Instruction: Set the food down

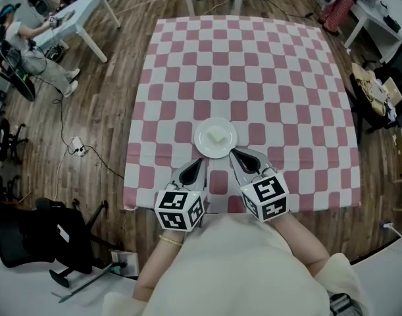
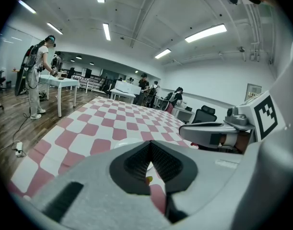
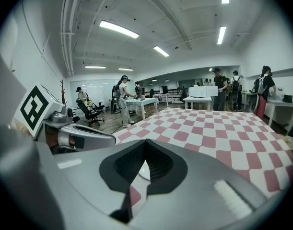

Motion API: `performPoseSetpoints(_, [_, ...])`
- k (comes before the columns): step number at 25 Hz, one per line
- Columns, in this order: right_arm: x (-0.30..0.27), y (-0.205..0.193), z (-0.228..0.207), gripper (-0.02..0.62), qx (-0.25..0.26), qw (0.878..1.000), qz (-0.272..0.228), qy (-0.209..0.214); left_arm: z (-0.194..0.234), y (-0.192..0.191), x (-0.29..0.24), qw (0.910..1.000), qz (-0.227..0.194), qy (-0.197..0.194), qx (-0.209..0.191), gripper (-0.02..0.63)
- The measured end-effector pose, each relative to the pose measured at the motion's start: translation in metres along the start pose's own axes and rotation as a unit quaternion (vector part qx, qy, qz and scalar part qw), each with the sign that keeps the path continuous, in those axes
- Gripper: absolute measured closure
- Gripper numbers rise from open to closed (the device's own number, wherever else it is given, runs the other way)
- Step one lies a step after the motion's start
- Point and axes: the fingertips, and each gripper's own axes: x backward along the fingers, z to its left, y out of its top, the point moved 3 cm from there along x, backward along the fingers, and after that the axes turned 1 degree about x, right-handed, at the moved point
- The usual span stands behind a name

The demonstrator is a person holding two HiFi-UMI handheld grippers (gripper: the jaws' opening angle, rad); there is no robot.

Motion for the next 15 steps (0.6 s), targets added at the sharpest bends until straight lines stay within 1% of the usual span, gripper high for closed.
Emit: performPoseSetpoints(15, [-0.0016, 0.0022, 0.0042, 0.591, -0.002, 1.0, -0.012, 0.0, -0.0014, -0.0026, 0.0011, 1.0, 0.003, -0.004, -0.004, 0.603])
